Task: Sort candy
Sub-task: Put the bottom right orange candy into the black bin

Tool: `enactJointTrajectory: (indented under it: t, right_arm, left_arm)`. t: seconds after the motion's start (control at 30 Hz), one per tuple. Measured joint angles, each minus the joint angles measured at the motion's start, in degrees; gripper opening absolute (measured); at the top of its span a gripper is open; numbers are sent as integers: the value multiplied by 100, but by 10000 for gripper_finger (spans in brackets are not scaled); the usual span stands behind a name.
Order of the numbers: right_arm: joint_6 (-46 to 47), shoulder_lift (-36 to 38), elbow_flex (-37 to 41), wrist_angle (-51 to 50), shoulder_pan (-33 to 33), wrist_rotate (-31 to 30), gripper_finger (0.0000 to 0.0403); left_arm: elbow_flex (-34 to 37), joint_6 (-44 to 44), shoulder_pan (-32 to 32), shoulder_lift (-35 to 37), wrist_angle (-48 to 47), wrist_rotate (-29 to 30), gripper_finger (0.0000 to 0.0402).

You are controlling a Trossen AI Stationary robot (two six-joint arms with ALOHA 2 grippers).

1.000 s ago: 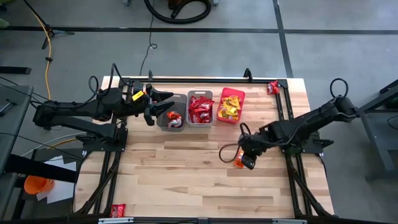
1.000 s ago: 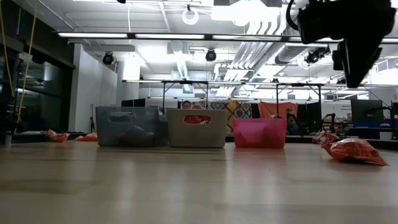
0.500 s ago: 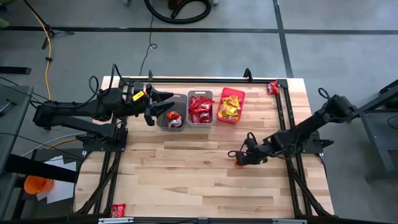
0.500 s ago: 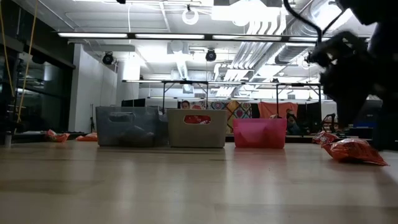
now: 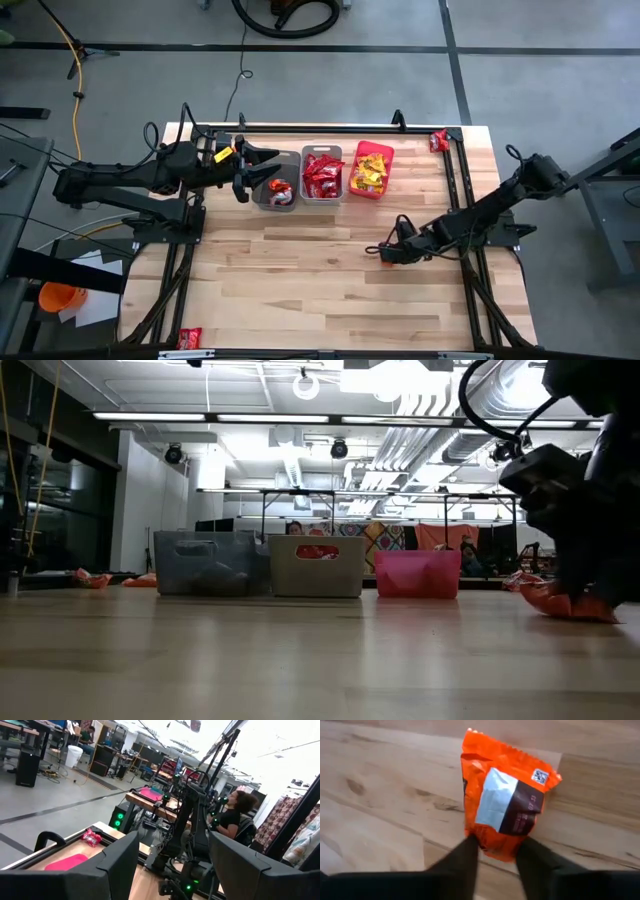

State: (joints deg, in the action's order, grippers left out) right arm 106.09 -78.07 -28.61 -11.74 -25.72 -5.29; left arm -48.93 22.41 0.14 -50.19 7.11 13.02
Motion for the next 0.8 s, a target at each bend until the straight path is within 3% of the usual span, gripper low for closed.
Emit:
enactJointTrajectory:
  t: [0.1,0.23,0.43,0.6,0.8]
  right_arm:
    - [-429,182,-175,-33,-43,62,18]
    - [-1397,582,-677,-218,67,103,20]
    - [-4168,691,-1894,-212,780,-105,9]
    - [-6528,151,-3067,-179,1587,-237,3]
    - [-8511,-1311,-4505,32,2492,-7,3]
  left_arm:
    - [0,2,-1,0,-1,-1,227]
    - [0,-2,0,0,-2,0,227]
    - [0,-151,59,0,-2,93,227]
    - [-2,-149,103,-2,61,107,227]
    - [-4,23,98,-2,643,-160,227]
